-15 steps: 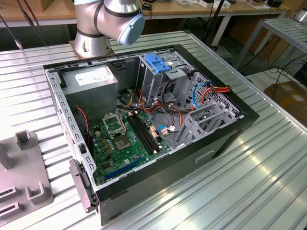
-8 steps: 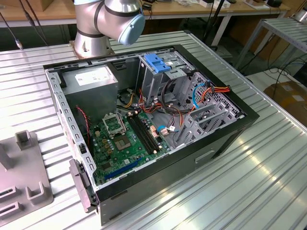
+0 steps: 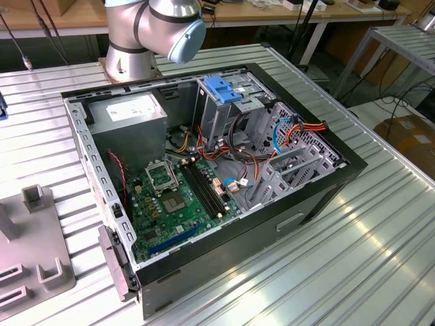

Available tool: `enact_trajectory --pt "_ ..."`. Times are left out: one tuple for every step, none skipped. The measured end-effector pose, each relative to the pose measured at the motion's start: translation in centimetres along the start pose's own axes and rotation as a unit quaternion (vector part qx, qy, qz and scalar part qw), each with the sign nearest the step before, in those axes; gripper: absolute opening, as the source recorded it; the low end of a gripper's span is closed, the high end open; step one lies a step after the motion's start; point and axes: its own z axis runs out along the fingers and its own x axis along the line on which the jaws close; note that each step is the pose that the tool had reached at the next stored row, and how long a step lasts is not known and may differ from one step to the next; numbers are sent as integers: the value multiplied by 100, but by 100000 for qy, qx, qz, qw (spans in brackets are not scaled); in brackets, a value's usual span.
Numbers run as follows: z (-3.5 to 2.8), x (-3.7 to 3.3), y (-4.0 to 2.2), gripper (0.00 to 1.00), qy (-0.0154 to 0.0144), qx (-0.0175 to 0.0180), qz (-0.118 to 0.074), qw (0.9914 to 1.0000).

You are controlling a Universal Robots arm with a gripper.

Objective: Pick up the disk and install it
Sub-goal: 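Pick up the disk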

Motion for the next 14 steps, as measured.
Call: enact_trajectory --pt "0 -1 -21 37 0 -4 -2 100000" --pt "0 -2 -49 37 0 -4 3 100000" --pt "0 -4 -96 37 3 -4 2 100000" --pt "0 -5 -127 37 1 -2 3 100000" --pt "1 -6 -168 37 2 -5 3 100000" --pt "3 -8 -228 37 3 -3 2 100000" --pt "5 -10 -291 37 2 -4 -2 100000" --pt "6 -12 -341 37 3 -5 0 100000" --pt "7 -14 -388 37 3 -5 4 100000" --pt "8 -15 -434 37 3 -7 6 100000" --pt "11 -17 -503 37 -3 0 1 100000" --pt "12 -19 -551 37 2 -6 3 100000" --pt "13 -21 -597 37 3 -7 -2 100000" --pt "15 -22 -642 37 1 -10 0 100000"
